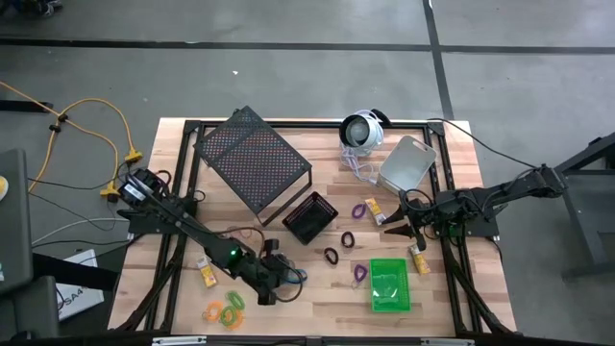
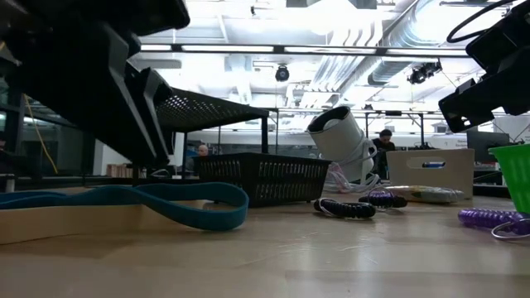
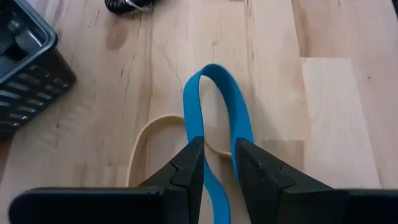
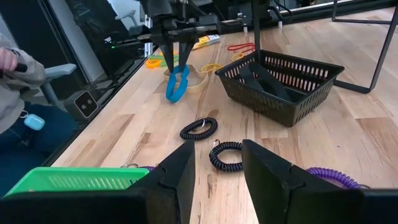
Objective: Pick & Place Office Desk Supplies
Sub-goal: Put the blue rubber band into the black bin
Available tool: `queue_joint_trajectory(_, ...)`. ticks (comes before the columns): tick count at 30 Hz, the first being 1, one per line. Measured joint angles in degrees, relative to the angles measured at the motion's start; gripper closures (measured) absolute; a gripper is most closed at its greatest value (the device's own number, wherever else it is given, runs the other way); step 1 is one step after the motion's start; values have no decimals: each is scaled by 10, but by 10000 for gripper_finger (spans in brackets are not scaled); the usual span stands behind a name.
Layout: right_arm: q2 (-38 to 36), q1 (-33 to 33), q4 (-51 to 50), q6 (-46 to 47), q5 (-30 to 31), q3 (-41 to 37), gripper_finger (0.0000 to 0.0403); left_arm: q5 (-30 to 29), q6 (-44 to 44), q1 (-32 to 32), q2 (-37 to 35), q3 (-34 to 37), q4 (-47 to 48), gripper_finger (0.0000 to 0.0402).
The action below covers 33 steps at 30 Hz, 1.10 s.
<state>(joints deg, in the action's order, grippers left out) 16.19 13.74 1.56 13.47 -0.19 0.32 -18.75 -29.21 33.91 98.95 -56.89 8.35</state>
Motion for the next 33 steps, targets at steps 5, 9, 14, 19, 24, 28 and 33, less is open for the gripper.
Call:
queue_joint_trajectory(5, 0, 0, 0, 0, 0, 0, 283, 0, -8, 0, 8, 0, 0, 314)
queue_joint_trajectory(9, 0, 0, 0, 0, 0, 0, 283, 7, -9, -1, 15, 0, -3, 314)
queue_joint_trajectory(14, 0, 0, 0, 0, 0, 0, 283, 9, -16, -5, 24, 0, -5, 314)
queue_joint_trajectory(19, 0, 0, 0, 0, 0, 0, 283, 8, -22, -9, 28, 0, -5, 314)
queue_joint_trajectory(24, 0, 0, 0, 0, 0, 0, 283, 8, -23, -13, 29, 0, -6, 314)
queue_joint_trajectory(28, 0, 0, 0, 0, 0, 0, 283, 7, -23, -13, 29, 0, -7, 314)
queue_joint_trajectory(33, 0, 0, 0, 0, 0, 0, 283, 7, -23, -13, 29, 0, -6, 314)
